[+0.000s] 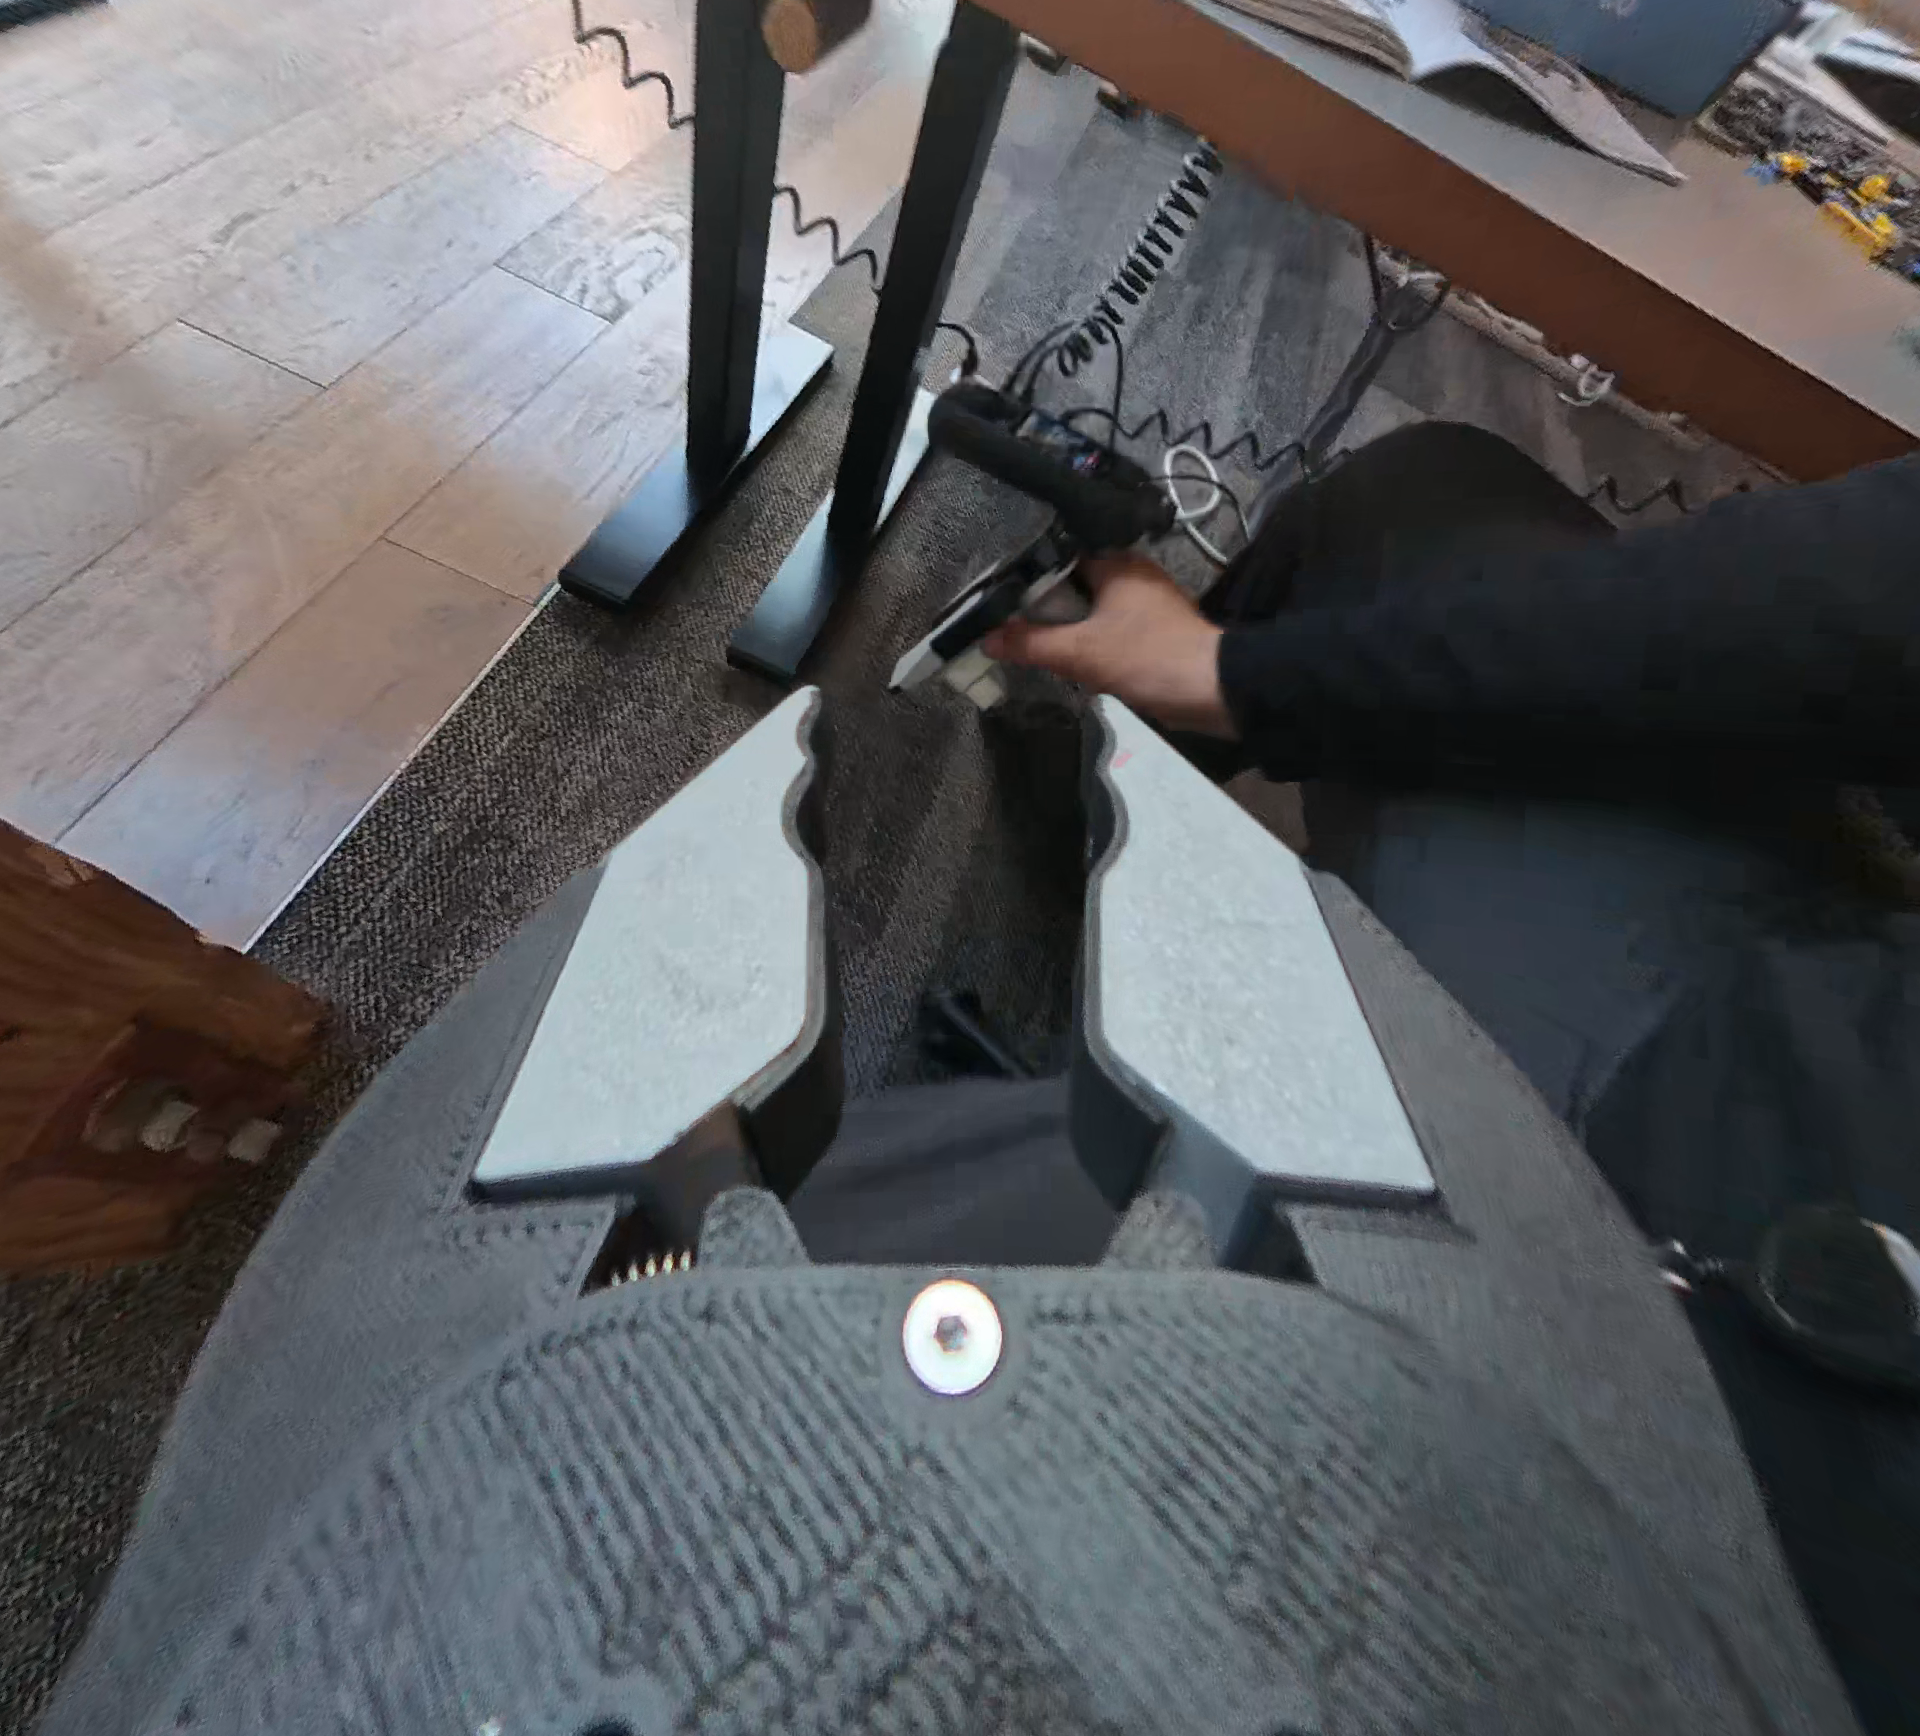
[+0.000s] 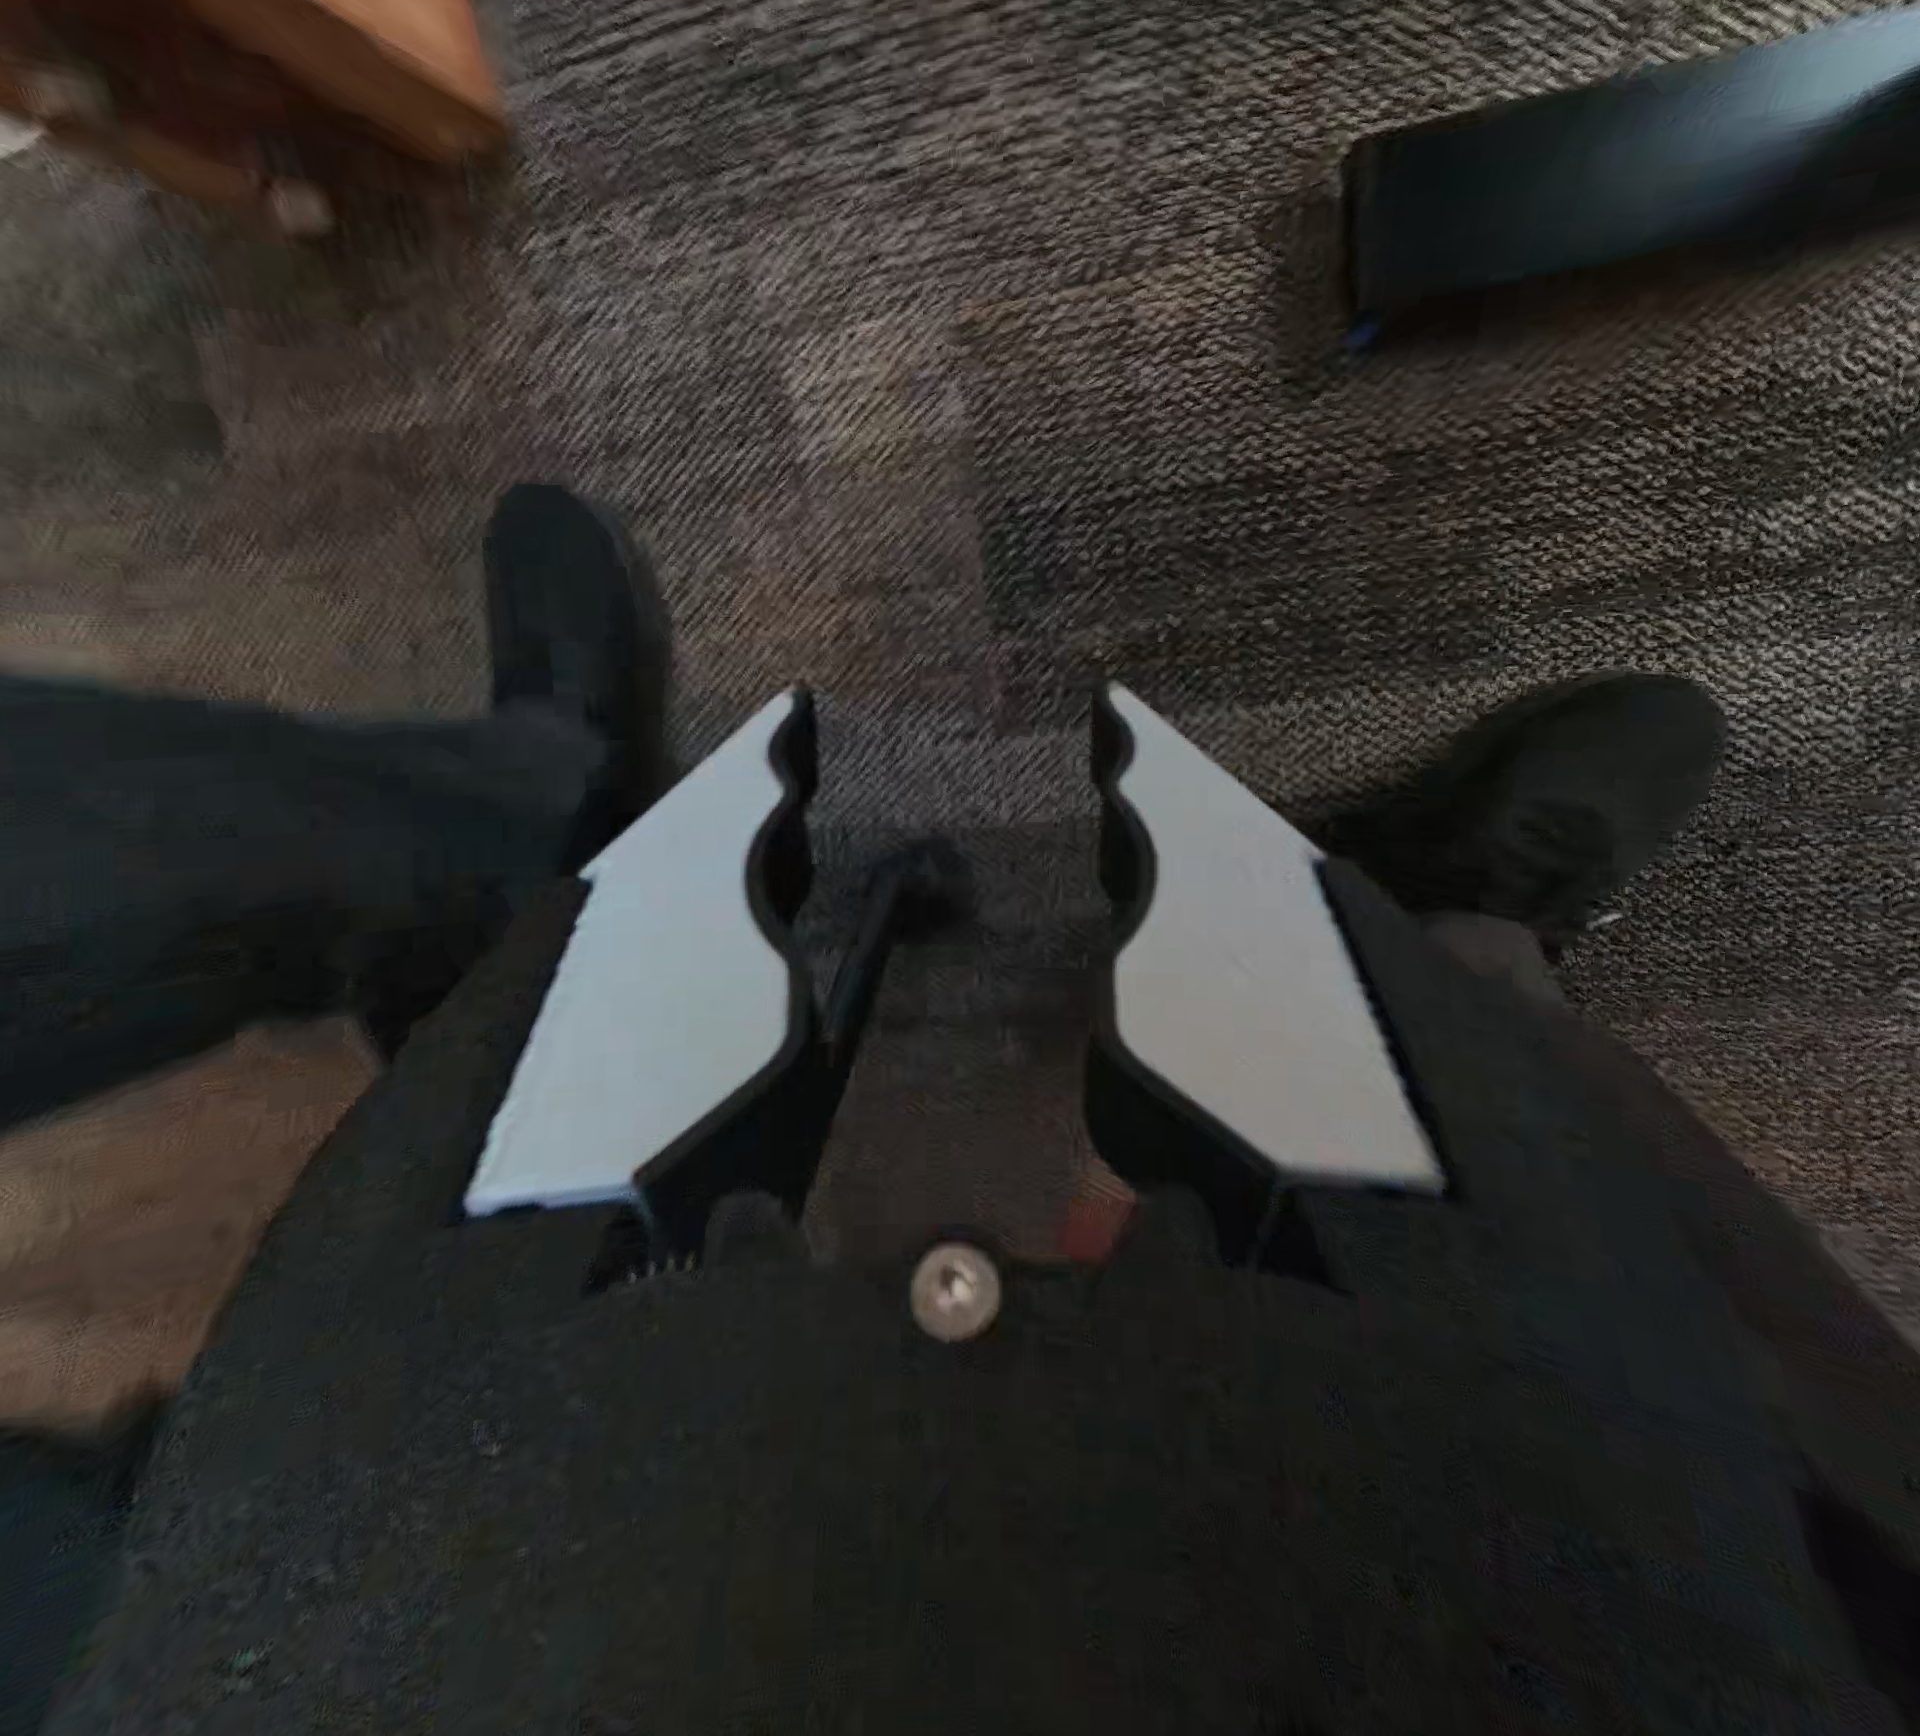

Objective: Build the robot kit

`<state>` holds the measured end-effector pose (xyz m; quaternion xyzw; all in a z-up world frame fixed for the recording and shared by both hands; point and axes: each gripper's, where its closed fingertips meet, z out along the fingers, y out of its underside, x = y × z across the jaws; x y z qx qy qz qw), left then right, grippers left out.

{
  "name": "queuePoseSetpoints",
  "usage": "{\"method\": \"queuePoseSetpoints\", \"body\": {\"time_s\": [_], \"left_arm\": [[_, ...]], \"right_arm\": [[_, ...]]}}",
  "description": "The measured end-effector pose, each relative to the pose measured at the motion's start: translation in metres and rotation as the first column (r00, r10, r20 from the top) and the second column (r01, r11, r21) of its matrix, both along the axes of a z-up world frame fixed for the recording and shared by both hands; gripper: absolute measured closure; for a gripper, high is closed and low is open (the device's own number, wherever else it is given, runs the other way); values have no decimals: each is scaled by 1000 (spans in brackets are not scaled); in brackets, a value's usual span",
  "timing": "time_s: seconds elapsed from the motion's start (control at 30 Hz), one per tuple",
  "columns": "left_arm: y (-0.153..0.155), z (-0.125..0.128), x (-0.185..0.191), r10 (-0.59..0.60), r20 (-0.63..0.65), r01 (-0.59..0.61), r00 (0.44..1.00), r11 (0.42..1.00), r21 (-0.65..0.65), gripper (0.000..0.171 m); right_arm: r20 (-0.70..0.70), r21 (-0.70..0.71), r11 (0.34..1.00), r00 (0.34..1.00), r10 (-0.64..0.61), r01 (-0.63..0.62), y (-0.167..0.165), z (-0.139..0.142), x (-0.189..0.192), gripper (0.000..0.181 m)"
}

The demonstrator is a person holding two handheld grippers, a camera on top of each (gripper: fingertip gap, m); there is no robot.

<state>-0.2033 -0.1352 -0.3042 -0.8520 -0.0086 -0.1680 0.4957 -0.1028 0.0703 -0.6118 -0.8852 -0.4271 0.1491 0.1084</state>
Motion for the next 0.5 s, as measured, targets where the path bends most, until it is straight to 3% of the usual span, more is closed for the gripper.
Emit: {"method": "queuePoseSetpoints", "body": {"time_s": [0.1,0.27,0.37,0.43,0.5], "left_arm": [[29,-22,-30,48,-15,-47,999,997,56,126],[105,-80,-65,42,6,-43,999,995,88,139],[150,-112,-69,-61,39,59,997,997,51,148],[161,-135,-75,-82,57,84,995,996,-24,146],[169,-139,-72,-132,127,136,983,991,-16,144]], "right_arm": [[100,80,992,989,-107,99,58,-80,-11,132],[226,72,984,958,-175,163,116,-208,-6,127],[220,79,970,945,-243,231,151,-262,-8,129],[207,57,961,938,-277,271,164,-289,-14,128],[216,69,949,924,-316,308,177,-308,-14,132]]}}
